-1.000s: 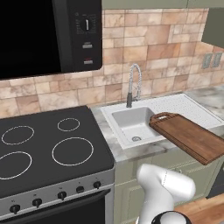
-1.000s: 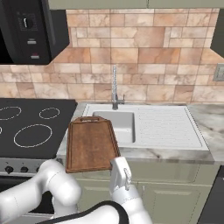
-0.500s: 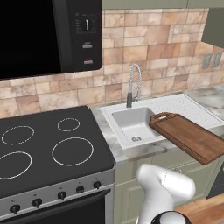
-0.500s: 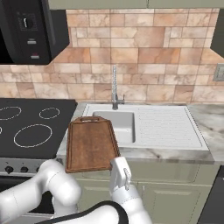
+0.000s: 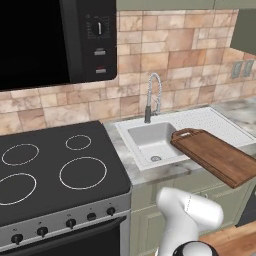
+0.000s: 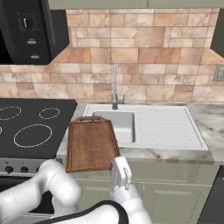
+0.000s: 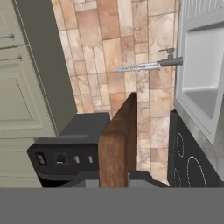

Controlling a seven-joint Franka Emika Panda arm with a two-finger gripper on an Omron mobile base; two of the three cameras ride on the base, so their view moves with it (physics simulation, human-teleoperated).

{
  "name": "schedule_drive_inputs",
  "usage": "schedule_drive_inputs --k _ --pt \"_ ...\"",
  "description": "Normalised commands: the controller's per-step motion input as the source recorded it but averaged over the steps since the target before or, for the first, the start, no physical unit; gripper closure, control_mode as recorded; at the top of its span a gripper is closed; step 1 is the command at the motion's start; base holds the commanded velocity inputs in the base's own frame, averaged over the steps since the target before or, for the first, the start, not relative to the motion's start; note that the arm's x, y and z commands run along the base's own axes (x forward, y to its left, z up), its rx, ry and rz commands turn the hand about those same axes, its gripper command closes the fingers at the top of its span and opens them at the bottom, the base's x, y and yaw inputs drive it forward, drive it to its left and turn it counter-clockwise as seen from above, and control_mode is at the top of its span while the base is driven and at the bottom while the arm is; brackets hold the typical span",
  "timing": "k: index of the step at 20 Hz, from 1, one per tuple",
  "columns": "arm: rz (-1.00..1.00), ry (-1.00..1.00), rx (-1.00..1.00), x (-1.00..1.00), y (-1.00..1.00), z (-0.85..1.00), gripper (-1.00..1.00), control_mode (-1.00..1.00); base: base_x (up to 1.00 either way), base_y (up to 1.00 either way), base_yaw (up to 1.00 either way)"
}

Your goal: Move the cutting board and knife to the sink. Then move spray from the cabinet to the counter.

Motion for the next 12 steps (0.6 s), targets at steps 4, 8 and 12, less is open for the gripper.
schedule_drive_inputs --k 4,8,12 --pt "-0.04 0.01 0.0 0.28 0.0 0.0 1.0 -1.0 0.0 0.0 0.0" --pt "-0.06 0.06 0.0 0.32 0.0 0.0 1.0 -1.0 0.0 0.0 0.0" --pt "-0.07 0.11 0.0 0.34 0.01 -0.04 1.0 -1.0 0.0 0.0 0.0"
